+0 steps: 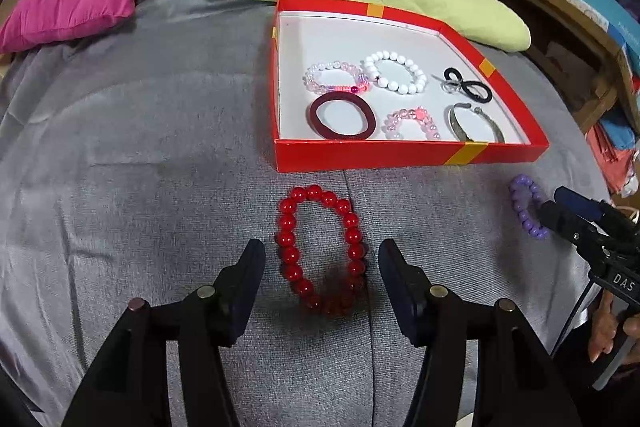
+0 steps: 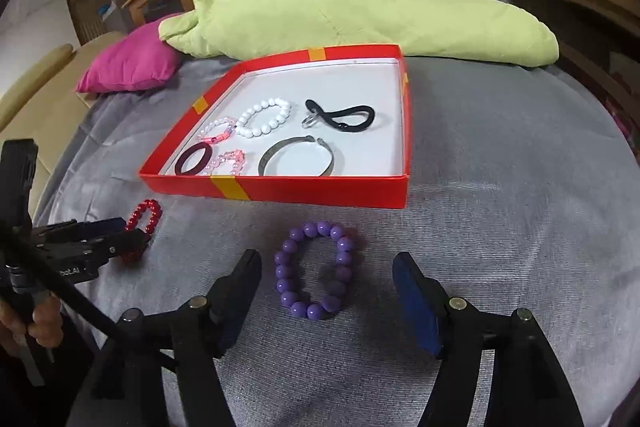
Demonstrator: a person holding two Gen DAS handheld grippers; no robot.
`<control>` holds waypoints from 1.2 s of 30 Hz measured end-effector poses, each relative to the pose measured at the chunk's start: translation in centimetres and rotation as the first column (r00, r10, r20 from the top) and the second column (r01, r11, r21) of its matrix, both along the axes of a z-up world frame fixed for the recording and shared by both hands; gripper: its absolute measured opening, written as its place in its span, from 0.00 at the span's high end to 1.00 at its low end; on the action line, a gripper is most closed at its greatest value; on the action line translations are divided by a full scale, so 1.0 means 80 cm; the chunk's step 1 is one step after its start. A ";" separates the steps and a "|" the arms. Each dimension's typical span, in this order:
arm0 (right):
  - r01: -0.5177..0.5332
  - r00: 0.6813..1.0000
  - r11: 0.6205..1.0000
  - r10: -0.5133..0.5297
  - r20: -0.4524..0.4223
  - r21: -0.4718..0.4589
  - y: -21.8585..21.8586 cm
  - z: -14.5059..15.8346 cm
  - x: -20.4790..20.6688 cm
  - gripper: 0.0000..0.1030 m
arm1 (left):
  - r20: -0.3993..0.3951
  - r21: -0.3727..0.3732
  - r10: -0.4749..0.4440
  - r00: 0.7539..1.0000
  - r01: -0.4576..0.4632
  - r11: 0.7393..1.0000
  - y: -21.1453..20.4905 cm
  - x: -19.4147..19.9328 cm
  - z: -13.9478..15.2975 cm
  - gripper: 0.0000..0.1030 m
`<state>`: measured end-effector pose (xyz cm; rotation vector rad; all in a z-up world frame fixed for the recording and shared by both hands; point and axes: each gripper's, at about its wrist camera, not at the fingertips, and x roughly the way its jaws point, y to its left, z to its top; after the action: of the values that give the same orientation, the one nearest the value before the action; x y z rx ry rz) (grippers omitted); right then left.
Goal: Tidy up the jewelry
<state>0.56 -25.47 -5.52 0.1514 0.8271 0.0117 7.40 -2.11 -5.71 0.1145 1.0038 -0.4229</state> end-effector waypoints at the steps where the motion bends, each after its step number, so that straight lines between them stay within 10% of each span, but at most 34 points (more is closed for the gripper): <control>1: -0.008 1.000 1.000 0.008 -0.003 -0.009 0.005 -0.002 0.002 0.30 | 0.005 0.007 -0.004 1.000 0.004 1.000 -0.002 0.000 -0.001 0.41; 5: -0.032 0.999 0.996 0.030 -0.022 -0.086 0.025 -0.012 0.010 0.36 | 0.021 0.032 -0.016 1.000 0.015 0.999 -0.004 -0.002 -0.004 0.41; 9: -0.022 1.000 0.986 0.020 -0.015 -0.162 0.029 -0.016 0.010 0.82 | 0.050 0.054 -0.024 0.998 0.022 0.998 -0.008 -0.002 -0.005 0.60; 15: 0.017 1.000 0.994 -0.017 -0.001 -0.111 0.013 -0.010 0.006 0.82 | 0.049 0.025 -0.023 0.999 0.022 0.999 -0.003 0.000 -0.002 0.90; 36: -0.056 0.995 0.983 0.041 0.093 0.176 0.003 0.023 -0.005 0.81 | 0.155 -0.126 -0.079 0.985 0.099 0.987 -0.002 -0.022 0.048 0.90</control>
<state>0.18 -25.23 -3.71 0.2982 0.7403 0.1382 5.62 -2.25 -1.84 0.0699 0.8224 -0.5546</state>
